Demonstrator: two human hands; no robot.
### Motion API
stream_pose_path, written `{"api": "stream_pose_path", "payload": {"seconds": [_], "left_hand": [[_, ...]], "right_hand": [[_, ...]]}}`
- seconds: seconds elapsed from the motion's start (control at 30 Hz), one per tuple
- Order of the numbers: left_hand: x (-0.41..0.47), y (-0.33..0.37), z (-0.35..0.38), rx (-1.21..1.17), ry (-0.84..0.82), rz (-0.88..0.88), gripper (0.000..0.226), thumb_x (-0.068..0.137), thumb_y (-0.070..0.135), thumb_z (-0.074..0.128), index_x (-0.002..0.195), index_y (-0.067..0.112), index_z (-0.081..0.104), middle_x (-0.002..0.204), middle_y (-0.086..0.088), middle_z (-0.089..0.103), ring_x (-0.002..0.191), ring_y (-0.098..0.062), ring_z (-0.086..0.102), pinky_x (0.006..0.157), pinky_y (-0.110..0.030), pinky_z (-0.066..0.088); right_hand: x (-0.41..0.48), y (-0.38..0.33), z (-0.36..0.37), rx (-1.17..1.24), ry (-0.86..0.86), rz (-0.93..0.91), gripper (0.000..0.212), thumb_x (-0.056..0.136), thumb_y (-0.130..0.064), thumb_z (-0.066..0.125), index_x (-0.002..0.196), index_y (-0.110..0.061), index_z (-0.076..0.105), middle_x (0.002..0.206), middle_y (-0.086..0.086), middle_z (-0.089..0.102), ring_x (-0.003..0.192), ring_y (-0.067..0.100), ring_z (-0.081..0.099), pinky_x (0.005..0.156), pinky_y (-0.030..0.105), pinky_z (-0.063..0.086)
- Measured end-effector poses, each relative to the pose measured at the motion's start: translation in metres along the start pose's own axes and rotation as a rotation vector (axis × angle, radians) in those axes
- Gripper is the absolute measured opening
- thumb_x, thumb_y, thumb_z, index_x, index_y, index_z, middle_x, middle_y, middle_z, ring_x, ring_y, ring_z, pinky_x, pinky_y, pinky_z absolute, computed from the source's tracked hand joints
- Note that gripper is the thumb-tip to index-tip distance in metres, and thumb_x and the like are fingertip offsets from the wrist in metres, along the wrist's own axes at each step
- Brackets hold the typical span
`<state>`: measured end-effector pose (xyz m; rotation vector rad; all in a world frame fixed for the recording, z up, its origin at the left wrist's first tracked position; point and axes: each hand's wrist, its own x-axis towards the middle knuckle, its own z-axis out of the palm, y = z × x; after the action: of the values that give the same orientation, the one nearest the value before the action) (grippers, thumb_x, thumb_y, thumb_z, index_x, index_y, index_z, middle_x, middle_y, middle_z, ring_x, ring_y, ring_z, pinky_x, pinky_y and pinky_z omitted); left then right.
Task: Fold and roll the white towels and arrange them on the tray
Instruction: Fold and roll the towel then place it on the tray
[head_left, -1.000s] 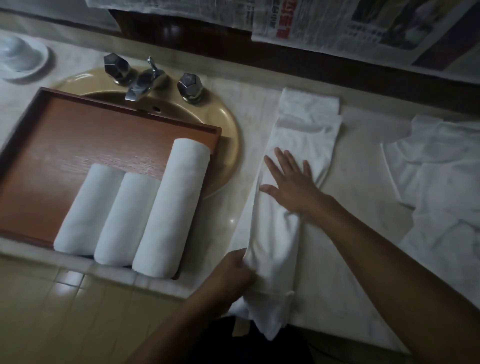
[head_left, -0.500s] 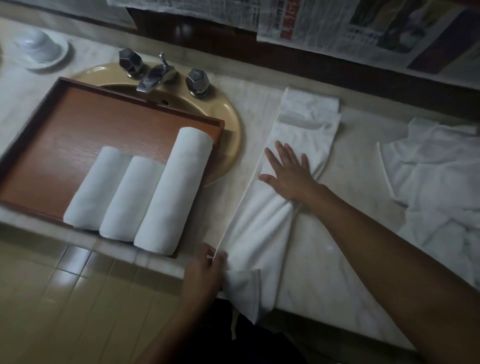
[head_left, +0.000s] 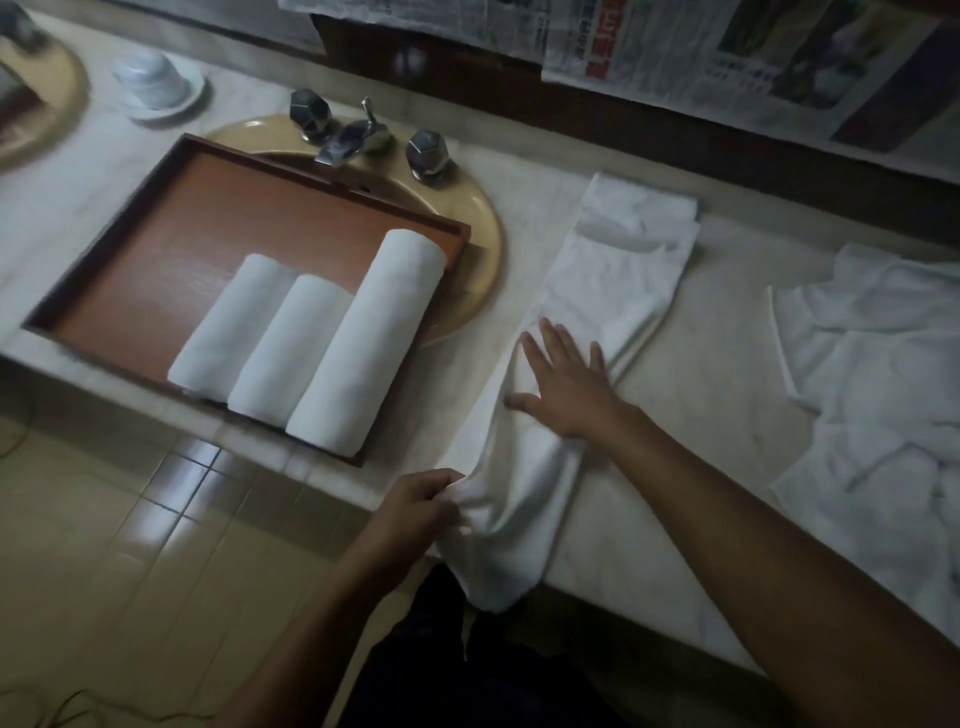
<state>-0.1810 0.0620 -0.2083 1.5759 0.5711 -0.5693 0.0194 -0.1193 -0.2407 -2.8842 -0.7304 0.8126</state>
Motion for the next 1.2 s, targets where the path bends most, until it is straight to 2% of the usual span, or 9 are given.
{"api": "stream_pose_path", "payload": {"seconds": [0.07, 0.23, 0.4, 0.6, 0.8, 0.9, 0.97, 1.07, 1.2], "left_hand": [[-0.010, -0.005, -0.001, -0.105, -0.022, -0.050, 0.030, 0.066, 0.006, 0.064, 0.093, 0.006, 0.078, 0.092, -0.018, 0.075, 0.084, -0.035, 0.069, 0.074, -0.046, 0.053], [-0.037, -0.019, -0.005, -0.154, -0.083, -0.068, 0.019, 0.098, 0.011, 0.065, 0.113, 0.003, 0.074, 0.107, -0.015, 0.077, 0.099, -0.034, 0.075, 0.085, -0.045, 0.062], [-0.046, -0.048, -0.014, 0.033, 0.140, 0.013, 0.019, 0.099, 0.027, 0.067, 0.105, 0.012, 0.078, 0.097, -0.009, 0.078, 0.088, -0.027, 0.075, 0.085, -0.052, 0.060], [-0.051, -0.069, -0.026, -0.150, 0.057, 0.040, 0.026, 0.094, 0.021, 0.070, 0.113, 0.005, 0.073, 0.106, -0.014, 0.077, 0.096, -0.034, 0.074, 0.081, -0.043, 0.062], [-0.032, -0.101, -0.027, 0.225, 0.301, -0.049, 0.009, 0.091, 0.029, 0.076, 0.092, 0.020, 0.073, 0.077, -0.001, 0.077, 0.072, -0.018, 0.076, 0.075, -0.050, 0.063], [-0.035, -0.095, -0.020, 0.489, 0.500, 0.021, 0.017, 0.094, 0.036, 0.071, 0.103, 0.024, 0.064, 0.084, 0.009, 0.068, 0.073, -0.009, 0.065, 0.068, -0.038, 0.058], [-0.037, -0.081, -0.015, 0.519, 0.609, 0.145, 0.018, 0.095, 0.029, 0.069, 0.109, 0.023, 0.059, 0.089, 0.010, 0.061, 0.076, -0.010, 0.060, 0.063, -0.034, 0.052], [-0.032, -0.063, -0.008, 0.580, 0.555, 0.410, 0.026, 0.093, 0.015, 0.068, 0.117, 0.021, 0.059, 0.107, 0.006, 0.059, 0.092, -0.015, 0.059, 0.071, -0.030, 0.047], [-0.001, -0.047, 0.003, 0.787, 0.361, 0.704, 0.034, 0.098, 0.015, 0.062, 0.132, 0.018, 0.059, 0.139, -0.003, 0.058, 0.125, -0.019, 0.053, 0.101, -0.033, 0.047]], "right_hand": [[0.002, 0.002, -0.001, -0.010, -0.005, -0.001, 0.095, 0.098, -0.072, 0.039, 0.164, -0.023, -0.008, 0.169, 0.004, -0.026, 0.157, 0.022, -0.019, 0.122, 0.062, -0.004], [0.002, 0.004, 0.000, -0.044, -0.010, 0.003, 0.096, 0.096, -0.076, 0.032, 0.164, -0.024, -0.011, 0.168, 0.004, -0.027, 0.157, 0.022, -0.019, 0.123, 0.061, -0.004], [0.001, 0.004, -0.002, -0.035, -0.013, -0.001, 0.095, 0.097, -0.075, 0.035, 0.164, -0.025, -0.010, 0.169, 0.003, -0.027, 0.157, 0.021, -0.019, 0.123, 0.060, -0.005], [0.000, 0.004, -0.001, -0.033, -0.014, 0.000, 0.095, 0.097, -0.074, 0.036, 0.164, -0.026, -0.010, 0.168, 0.002, -0.027, 0.156, 0.020, -0.020, 0.123, 0.060, -0.005], [0.001, 0.003, 0.000, -0.044, 0.010, -0.001, 0.094, 0.097, -0.074, 0.037, 0.165, -0.025, -0.006, 0.169, 0.003, -0.024, 0.157, 0.021, -0.019, 0.124, 0.059, -0.006], [-0.009, 0.001, 0.008, 0.016, 0.163, 0.012, 0.089, 0.098, -0.069, 0.042, 0.165, -0.020, 0.011, 0.173, 0.008, -0.004, 0.159, 0.027, -0.007, 0.125, 0.057, -0.001], [-0.033, -0.004, 0.020, 0.207, 0.381, 0.033, 0.076, 0.100, -0.060, 0.050, 0.158, -0.014, 0.035, 0.167, 0.016, 0.025, 0.156, 0.033, 0.018, 0.124, 0.056, 0.017], [-0.090, -0.019, 0.044, 0.485, 0.632, 0.069, 0.048, 0.097, -0.036, 0.060, 0.139, -0.011, 0.058, 0.139, 0.014, 0.058, 0.130, 0.031, 0.051, 0.108, 0.038, 0.041], [-0.176, -0.051, 0.076, 0.717, 0.467, 0.240, 0.014, 0.098, -0.022, 0.067, 0.110, -0.023, 0.074, 0.104, -0.009, 0.073, 0.092, 0.001, 0.064, 0.080, 0.013, 0.044]]}}
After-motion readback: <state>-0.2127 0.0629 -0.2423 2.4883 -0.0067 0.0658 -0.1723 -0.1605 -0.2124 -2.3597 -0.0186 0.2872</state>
